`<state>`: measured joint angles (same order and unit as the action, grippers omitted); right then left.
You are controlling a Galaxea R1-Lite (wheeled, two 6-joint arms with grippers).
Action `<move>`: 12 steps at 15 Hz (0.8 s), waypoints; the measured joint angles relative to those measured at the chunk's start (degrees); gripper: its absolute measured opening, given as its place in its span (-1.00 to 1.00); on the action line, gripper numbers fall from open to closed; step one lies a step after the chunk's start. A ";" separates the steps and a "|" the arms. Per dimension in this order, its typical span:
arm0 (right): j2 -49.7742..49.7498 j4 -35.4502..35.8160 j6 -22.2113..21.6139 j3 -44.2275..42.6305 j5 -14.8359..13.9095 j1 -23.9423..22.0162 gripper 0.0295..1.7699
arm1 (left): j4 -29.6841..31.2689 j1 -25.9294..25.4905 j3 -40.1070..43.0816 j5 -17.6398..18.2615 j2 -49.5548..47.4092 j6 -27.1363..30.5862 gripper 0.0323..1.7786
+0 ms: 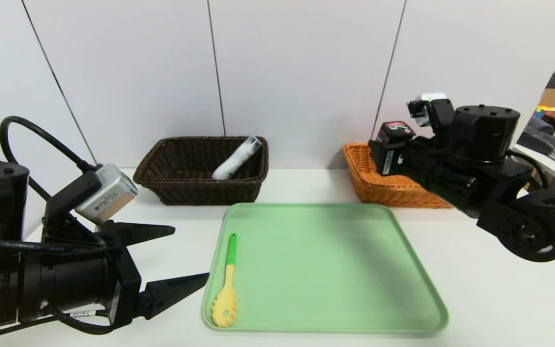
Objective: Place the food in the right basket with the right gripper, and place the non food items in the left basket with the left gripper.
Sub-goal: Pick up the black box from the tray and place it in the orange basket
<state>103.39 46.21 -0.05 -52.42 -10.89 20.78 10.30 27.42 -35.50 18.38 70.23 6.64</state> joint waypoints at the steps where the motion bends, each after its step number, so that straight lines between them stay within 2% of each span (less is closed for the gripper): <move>1: 0.33 -0.83 -0.02 -1.16 0.02 -2.07 -0.17 | 0.04 0.02 0.00 0.24 -0.04 -0.04 0.90; 6: 5.71 -1.43 -1.32 -5.44 0.20 -8.66 -0.17 | 0.06 0.00 0.00 0.96 -0.06 -0.11 0.90; 12: 13.48 -1.73 -1.73 -9.33 0.56 -12.56 -0.17 | 0.04 0.00 0.00 0.94 0.09 -0.15 0.90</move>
<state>116.87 44.48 -1.78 -61.75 -10.33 8.23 10.34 27.42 -35.50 19.32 70.32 6.50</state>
